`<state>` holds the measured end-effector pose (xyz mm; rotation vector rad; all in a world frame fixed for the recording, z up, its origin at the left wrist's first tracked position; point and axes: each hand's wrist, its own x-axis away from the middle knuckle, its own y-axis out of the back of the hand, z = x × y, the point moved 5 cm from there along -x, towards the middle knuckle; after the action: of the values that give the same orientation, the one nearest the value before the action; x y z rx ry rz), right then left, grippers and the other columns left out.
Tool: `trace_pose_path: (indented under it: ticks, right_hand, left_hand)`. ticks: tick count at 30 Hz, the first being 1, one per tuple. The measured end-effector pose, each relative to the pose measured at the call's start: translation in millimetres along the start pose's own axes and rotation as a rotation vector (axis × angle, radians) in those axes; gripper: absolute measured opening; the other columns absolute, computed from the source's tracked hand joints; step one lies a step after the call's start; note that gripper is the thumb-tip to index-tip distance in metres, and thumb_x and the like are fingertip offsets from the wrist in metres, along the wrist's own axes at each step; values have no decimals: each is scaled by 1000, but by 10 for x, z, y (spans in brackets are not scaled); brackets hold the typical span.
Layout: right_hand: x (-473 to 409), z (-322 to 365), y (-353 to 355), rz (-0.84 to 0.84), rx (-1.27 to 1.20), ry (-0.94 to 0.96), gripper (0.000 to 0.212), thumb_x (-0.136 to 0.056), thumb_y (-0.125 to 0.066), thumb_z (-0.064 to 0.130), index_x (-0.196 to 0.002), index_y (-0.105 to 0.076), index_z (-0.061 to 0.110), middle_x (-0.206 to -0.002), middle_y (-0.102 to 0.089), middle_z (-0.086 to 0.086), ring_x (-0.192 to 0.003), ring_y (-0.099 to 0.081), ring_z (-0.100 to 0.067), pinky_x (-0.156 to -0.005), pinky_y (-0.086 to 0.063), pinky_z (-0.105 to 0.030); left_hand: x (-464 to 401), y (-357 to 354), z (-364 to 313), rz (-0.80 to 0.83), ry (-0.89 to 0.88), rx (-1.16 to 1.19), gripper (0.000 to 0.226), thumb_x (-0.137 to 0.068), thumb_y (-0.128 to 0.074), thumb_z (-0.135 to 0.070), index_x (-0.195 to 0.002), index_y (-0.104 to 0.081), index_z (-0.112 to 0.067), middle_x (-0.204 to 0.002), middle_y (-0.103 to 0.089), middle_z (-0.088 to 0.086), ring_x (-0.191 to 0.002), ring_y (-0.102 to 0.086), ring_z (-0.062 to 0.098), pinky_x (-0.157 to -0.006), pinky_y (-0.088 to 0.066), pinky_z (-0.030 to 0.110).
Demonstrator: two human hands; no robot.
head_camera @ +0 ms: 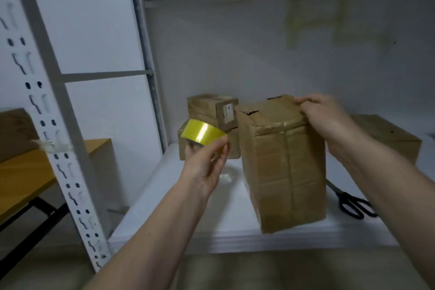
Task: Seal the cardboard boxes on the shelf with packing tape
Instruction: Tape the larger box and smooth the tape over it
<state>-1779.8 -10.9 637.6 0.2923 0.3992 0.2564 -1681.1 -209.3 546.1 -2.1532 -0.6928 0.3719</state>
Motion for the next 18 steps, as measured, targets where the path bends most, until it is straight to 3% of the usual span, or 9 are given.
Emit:
trace_pose_path:
  ticks: [3,5,8,9,11,13,15,16,18]
  right_hand:
    - [-30,53,73,2,360,117,39,-95,-49,21,-134,-51,21,-138,-47,-2,-127,-42,-24,-108,-35,-44]
    - [-24,341,54,-49,461,320,56,-92,-58,24,-144,-38,22,-148,-37,-5,-136,-33,-25,-112,-29,-41]
    - [-79,790,-130,124,100,470,74,-84,-72,21,-147,-32,19,-148,-41,-2,-135,-39,-15,-112,-34,-36]
    - [-114,873,-200,215,-11,449,72,-82,-75,18,-143,-38,17,-142,-49,-3,-130,-46,-15,-109,-40,-37]
    - [-205,943,-275,305,-190,390,45,-81,-73,7,-122,-57,13,-120,-66,-10,-111,-63,-25,-96,-51,-44]
    - [-281,954,-241,240,-303,380,24,-86,-64,-3,-108,-63,4,-108,-68,-24,-100,-66,-39,-89,-54,-49]
    - [-317,983,-163,153,-359,448,22,-89,-54,-9,-111,-60,-11,-105,-64,-36,-95,-62,-47,-87,-53,-49]
    - [-335,1009,-120,116,-370,488,21,-89,-52,-11,-109,-60,-12,-98,-65,-35,-91,-62,-47,-85,-52,-49]
    - [-366,1086,-60,84,-342,570,21,-90,-52,-11,-98,-64,3,-77,-72,-14,-80,-65,-39,-83,-54,-47]
  left_hand:
    - [81,-340,-348,224,-11,-190,77,-61,-68,15,-132,-47,-9,-120,-60,21,-117,-60,38,-57,-58,21]
    - [156,-628,-522,422,32,-376,77,-64,-67,22,-135,-47,0,-114,-64,19,-101,-67,29,-72,-62,28]
    - [262,-1028,-654,729,119,-575,62,-71,-61,20,-129,-51,2,-108,-71,14,-95,-71,21,-80,-60,32]
    - [276,-1129,-676,820,132,-618,65,-70,-63,19,-131,-50,1,-112,-70,15,-100,-70,23,-86,-58,35]
    - [271,-1272,-690,939,152,-671,75,-65,-72,19,-134,-49,1,-117,-68,16,-105,-68,26,-90,-56,38]
    - [231,-1346,-665,971,184,-675,75,-63,-73,11,-133,-49,1,-118,-67,17,-106,-68,26,-89,-57,37]
    - [141,-1342,-626,855,215,-643,69,-62,-70,15,-128,-54,1,-113,-69,18,-101,-70,26,-85,-58,34]
    - [90,-1321,-602,766,234,-627,59,-63,-69,19,-119,-60,2,-106,-71,18,-94,-71,24,-81,-60,30]
    - [3,-1232,-558,590,286,-591,24,-69,-65,15,-89,-71,4,-84,-72,15,-74,-72,18,-64,-59,20]
